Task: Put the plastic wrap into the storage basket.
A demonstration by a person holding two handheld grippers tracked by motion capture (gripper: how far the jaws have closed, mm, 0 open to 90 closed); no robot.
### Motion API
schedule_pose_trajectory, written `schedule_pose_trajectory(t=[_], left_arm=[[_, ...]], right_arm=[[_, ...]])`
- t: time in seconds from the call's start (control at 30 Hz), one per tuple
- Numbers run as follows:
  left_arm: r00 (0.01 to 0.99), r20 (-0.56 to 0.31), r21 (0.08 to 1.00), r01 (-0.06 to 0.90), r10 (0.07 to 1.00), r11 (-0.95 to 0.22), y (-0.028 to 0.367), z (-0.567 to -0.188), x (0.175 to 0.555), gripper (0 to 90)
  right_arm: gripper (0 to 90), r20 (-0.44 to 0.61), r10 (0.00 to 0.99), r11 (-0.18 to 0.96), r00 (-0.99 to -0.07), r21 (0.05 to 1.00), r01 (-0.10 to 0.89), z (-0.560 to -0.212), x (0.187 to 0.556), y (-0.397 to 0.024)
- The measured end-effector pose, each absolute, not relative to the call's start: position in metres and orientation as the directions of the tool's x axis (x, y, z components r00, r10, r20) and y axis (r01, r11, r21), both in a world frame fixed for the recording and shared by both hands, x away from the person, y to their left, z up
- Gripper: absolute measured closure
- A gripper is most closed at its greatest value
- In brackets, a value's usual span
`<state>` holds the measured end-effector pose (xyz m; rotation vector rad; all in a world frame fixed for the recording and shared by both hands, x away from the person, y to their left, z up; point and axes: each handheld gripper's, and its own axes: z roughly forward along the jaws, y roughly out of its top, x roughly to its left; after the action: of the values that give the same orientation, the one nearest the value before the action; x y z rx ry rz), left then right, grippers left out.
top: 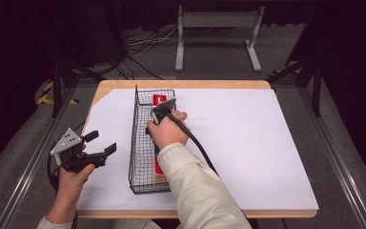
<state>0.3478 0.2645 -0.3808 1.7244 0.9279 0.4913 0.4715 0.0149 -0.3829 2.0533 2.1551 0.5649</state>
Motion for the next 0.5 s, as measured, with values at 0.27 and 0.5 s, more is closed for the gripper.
schedule_pose_trajectory(t=[0.27, 0.5], left_arm=[[0.613, -0.118, 0.929, 0.346, 0.781, -0.131, 0.2645, -0.3816, 0.3486, 14.1], [0.611, -0.12, 0.929, 0.347, 0.783, -0.129, 0.265, -0.3817, 0.3486, 14.1]], right_arm=[[38.7, 0.149, 0.985, 0.036, -0.087, 0.315, 0.948, -0.3839, 0.4714, 0.0196], [38.7, 0.148, 0.986, 0.034, -0.083, 0.308, 0.951, -0.3863, 0.4727, 0.0224]])
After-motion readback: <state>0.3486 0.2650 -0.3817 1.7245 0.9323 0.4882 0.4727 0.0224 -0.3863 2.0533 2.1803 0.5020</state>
